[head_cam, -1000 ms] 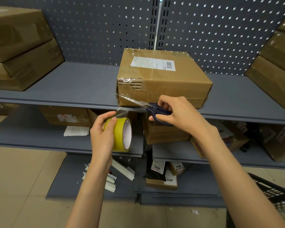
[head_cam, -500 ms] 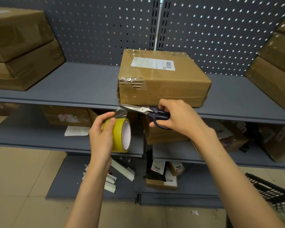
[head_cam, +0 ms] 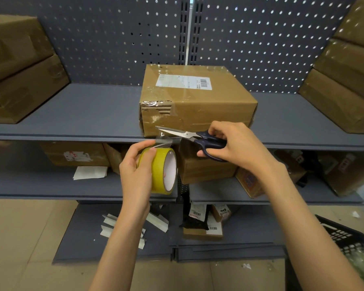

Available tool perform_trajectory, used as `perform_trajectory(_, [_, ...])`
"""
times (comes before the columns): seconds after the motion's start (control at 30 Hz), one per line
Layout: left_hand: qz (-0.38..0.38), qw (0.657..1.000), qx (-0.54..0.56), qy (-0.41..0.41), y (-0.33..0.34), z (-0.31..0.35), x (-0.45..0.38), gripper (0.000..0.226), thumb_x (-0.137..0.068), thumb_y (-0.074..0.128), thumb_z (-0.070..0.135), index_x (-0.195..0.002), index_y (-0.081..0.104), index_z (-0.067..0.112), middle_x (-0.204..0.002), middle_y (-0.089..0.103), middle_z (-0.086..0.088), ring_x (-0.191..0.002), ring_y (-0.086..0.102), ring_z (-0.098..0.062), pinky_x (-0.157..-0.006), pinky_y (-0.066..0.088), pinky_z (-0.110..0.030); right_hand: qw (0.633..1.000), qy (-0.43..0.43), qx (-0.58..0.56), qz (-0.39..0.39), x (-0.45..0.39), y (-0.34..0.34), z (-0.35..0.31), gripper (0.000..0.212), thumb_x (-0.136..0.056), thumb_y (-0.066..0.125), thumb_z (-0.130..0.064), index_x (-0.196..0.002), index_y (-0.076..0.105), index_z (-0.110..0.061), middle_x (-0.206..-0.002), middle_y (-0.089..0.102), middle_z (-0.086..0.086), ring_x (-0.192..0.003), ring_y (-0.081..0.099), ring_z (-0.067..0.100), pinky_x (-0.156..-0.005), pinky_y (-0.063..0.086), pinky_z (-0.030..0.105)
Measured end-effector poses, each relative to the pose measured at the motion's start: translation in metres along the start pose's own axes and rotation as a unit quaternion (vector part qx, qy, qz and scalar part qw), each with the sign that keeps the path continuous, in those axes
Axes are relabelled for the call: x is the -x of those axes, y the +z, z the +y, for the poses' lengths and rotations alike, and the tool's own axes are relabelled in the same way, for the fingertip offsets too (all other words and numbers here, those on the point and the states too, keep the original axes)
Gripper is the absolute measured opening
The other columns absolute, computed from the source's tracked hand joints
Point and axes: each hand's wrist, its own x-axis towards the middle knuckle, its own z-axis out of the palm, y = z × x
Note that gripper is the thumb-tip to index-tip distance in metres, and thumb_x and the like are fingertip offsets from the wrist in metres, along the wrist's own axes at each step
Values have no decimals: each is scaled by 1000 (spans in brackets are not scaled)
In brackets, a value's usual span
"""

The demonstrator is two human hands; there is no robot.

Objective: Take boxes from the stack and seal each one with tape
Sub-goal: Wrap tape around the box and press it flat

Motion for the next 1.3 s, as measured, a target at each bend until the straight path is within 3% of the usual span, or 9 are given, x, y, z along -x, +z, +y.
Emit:
perform_trajectory(0.23, [-43,999,12,-13,29,1,4,19,-94,56,11,-102,67,25,-94,67,10,-73,61,8,-59,45,-8,990,62,-25,120,37,-32,33,23,-77,74,-23,-94,62,-13,-88,64,-2,-83,61,16,-72,50,31])
perform_trajectory(0.4, [-78,997,20,-19,57,3,8,18,-94,54,9,-106,65,17,-88,63,8,-65,59,10,-55,43,-7,952,175,-25,251,52,-43,52,23,-79,74,-25,-95,66,-11,-81,61,-4,-79,59,13,-66,40,19])
perform_trajectory(0.5, [-95,995,23,-17,71,7,11,18,-95,54,9,-107,65,17,-87,61,9,-63,58,12,-54,42,-6,922,261,-12,285,52,-44,64,32,-79,74,-36,-95,68,-9,-79,63,-1,-81,60,15,-66,38,23])
perform_trajectory(0.73, [-88,995,29,-21,80,12,13,17,-94,55,8,-106,65,16,-83,61,11,-62,57,12,-54,41,-5,894,370,-43,249,35,-42,82,31,-88,64,-25,-107,62,0,-105,63,16,-100,57,30,-71,35,28])
perform_trajectory(0.93, [-70,997,29,-24,79,15,13,19,-95,55,12,-109,66,19,-87,61,9,-64,57,12,-56,42,-6,908,369,89,174,15,-37,80,21,-94,57,-11,-107,57,5,-109,60,23,-100,56,39,-68,33,32])
perform_trajectory(1.13, [-75,997,26,-14,77,19,15,19,-95,55,12,-110,65,19,-91,61,10,-66,57,13,-55,42,-5,913,360,138,134,9,-27,82,21,-96,55,-13,-107,58,4,-112,59,22,-102,56,38,-69,34,32])
perform_trajectory(1.23, [-76,997,26,-12,78,21,16,18,-95,55,11,-108,65,19,-87,63,12,-64,57,12,-55,42,-6,919,340,116,163,9,-28,83,25,-97,52,-17,-113,59,1,-114,61,20,-104,57,35,-73,39,34])
perform_trajectory(1.3, [-79,997,26,-11,77,23,16,18,-95,55,12,-108,65,19,-86,63,13,-65,58,12,-55,43,-6,920,302,68,241,9,-33,79,27,-97,51,-18,-120,59,-5,-116,63,13,-105,59,29,-82,45,37])
